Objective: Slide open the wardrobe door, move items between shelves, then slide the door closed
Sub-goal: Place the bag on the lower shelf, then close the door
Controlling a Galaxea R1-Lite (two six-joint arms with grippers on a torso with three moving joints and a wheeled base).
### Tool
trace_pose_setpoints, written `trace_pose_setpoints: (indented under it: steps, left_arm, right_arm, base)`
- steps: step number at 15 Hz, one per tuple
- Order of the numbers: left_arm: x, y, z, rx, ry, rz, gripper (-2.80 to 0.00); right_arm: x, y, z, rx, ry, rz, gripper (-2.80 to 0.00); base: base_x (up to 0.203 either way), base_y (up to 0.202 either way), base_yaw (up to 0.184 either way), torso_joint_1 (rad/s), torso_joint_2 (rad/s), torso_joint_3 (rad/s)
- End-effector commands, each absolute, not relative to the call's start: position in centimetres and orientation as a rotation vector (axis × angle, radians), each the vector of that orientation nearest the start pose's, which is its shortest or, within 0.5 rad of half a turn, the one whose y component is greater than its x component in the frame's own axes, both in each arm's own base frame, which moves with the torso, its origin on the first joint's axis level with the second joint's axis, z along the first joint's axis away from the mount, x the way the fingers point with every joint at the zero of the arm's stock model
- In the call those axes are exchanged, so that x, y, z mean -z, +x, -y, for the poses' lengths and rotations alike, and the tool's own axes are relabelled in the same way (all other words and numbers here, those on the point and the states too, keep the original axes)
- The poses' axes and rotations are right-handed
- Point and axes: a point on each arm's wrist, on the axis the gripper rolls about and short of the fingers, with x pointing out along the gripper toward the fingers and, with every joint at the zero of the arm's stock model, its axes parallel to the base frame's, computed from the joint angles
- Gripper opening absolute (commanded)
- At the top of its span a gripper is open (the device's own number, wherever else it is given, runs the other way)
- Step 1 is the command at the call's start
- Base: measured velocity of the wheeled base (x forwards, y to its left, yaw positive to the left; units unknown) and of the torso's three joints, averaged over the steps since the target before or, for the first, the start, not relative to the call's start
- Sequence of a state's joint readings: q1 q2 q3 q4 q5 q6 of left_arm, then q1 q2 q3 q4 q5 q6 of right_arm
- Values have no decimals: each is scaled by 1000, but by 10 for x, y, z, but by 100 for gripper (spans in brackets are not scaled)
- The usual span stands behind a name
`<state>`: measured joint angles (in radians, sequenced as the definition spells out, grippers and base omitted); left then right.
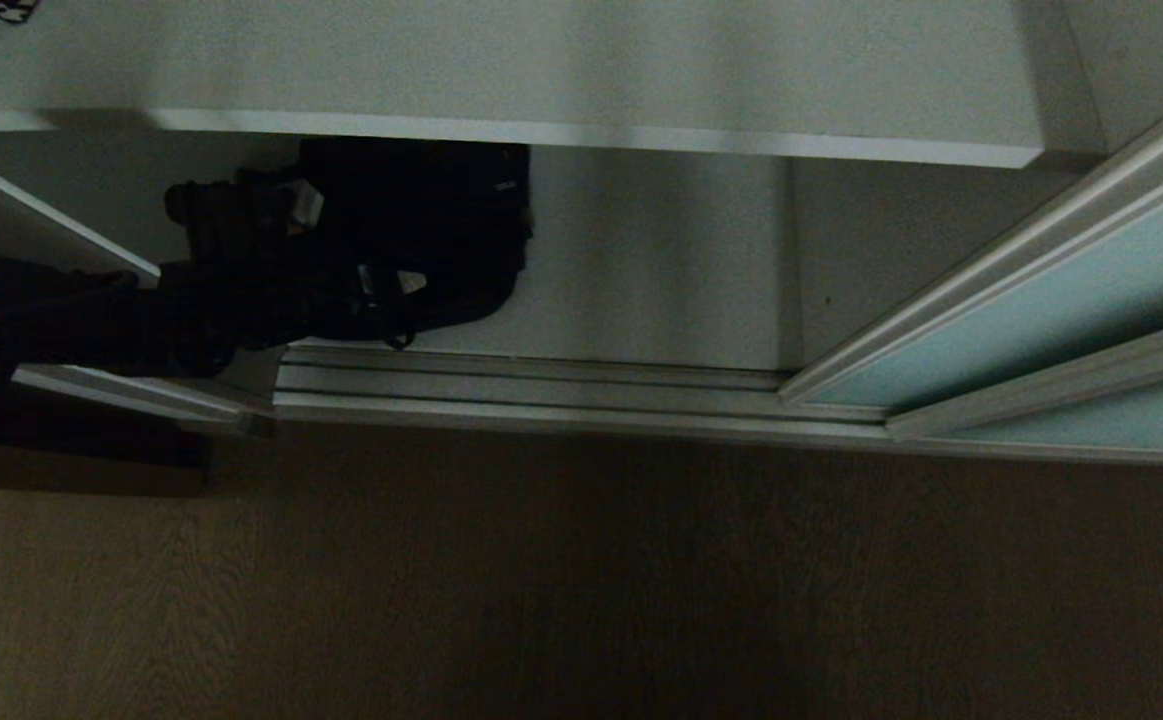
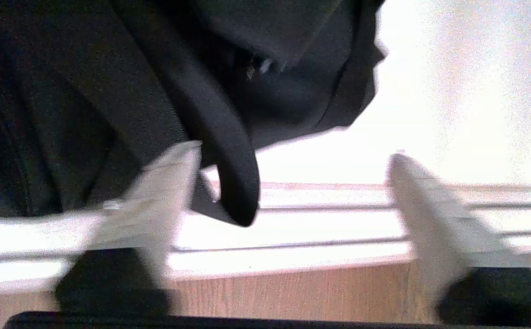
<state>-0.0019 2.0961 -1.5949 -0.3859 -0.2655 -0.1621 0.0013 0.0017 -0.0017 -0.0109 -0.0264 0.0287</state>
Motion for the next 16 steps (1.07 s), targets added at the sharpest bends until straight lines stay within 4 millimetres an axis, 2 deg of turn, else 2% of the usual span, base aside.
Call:
trace_pose_setpoints:
  steps: [1, 6, 8, 12, 16]
  left_arm:
    - [-230, 438, 8, 263, -176, -133, -280]
    - [-263, 408, 10, 272, -173, -88, -280]
    - [-265, 388, 16, 285, -177, -112, -280]
    - [-278, 317, 25, 307, -162, -125, -280]
    - [-298, 222, 17, 203, -31, -32, -280]
  right_arm:
    - [-77, -23, 1, 25, 29, 10, -280]
    - [-77, -23, 1, 24, 29, 11, -280]
    - [-77, -23, 1, 24, 29, 10, -280]
    - [-77, -23, 1, 25, 29, 11, -280]
    - [-77, -23, 1, 24, 29, 11, -280]
  base:
    - [0, 0, 0, 0, 0, 0]
    - [0, 0, 0, 0, 0, 0]
    - [0, 0, 0, 0, 0, 0]
    - [0, 0, 0, 0, 0, 0]
    - [0, 0, 0, 0, 0, 0]
